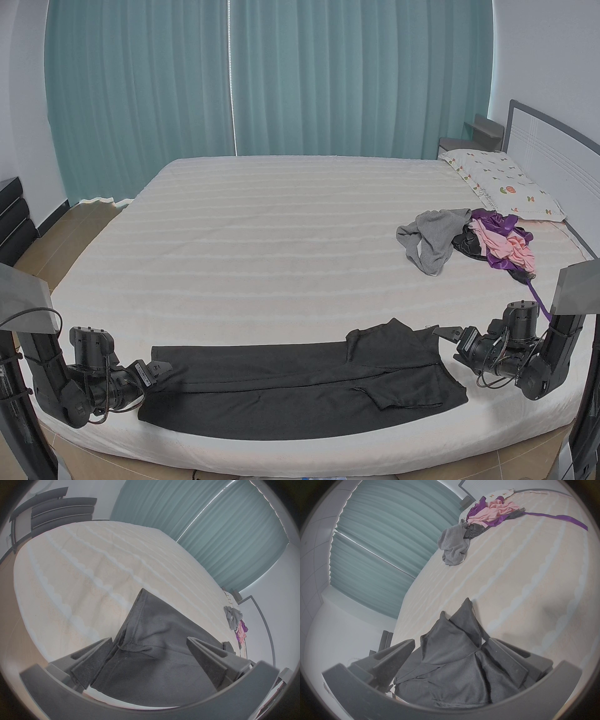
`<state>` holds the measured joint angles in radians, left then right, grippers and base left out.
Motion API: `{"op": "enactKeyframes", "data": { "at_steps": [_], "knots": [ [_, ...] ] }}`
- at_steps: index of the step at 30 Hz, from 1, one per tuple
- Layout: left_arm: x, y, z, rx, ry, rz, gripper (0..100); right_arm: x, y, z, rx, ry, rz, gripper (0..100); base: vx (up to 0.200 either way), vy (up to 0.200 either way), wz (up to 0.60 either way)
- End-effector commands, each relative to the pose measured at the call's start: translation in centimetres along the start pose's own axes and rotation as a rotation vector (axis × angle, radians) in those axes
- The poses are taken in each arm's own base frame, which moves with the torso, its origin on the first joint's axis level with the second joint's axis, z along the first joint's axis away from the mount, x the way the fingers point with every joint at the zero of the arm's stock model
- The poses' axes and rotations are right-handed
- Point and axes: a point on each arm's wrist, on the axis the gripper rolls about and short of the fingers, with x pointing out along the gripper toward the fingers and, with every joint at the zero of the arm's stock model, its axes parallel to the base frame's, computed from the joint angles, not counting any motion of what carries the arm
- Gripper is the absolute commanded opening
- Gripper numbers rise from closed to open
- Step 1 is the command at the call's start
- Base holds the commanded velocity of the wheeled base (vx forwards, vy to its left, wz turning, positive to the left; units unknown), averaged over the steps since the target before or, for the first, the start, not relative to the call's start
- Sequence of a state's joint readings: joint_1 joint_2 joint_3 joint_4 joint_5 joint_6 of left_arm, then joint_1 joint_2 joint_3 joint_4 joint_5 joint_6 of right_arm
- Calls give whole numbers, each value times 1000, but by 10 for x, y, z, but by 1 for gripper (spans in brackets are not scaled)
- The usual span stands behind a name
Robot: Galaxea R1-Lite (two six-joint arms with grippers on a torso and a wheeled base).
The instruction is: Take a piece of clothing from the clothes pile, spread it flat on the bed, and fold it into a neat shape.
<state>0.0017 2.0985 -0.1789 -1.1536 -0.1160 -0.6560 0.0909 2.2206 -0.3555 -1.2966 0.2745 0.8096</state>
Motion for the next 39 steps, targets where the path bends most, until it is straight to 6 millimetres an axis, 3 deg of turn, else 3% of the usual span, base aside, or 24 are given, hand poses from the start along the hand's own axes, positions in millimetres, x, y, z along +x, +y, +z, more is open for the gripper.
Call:
{"op": "enactKeyframes", "data": {
  "at_steps": [1,8,9,17,26,39],
  "knots": [
    [9,6,-4,0,32,29,100,-4,3,-5,-1,11,0,100,0,0,0],
    [26,9,-4,4,40,41,100,-1,6,-14,-16,15,-27,100,0,0,0],
    [28,8,-3,4,34,37,0,-1,7,-15,-17,15,-27,100,0,0,0],
    [28,6,1,6,-5,58,0,-1,10,-18,-25,26,-23,100,0,0,0],
    [15,-2,9,13,-65,34,0,2,25,-36,-43,55,-57,100,0,0,0],
    [11,-10,19,-24,-111,-6,0,22,24,-28,-5,37,-111,100,0,0,0]
  ]
}}
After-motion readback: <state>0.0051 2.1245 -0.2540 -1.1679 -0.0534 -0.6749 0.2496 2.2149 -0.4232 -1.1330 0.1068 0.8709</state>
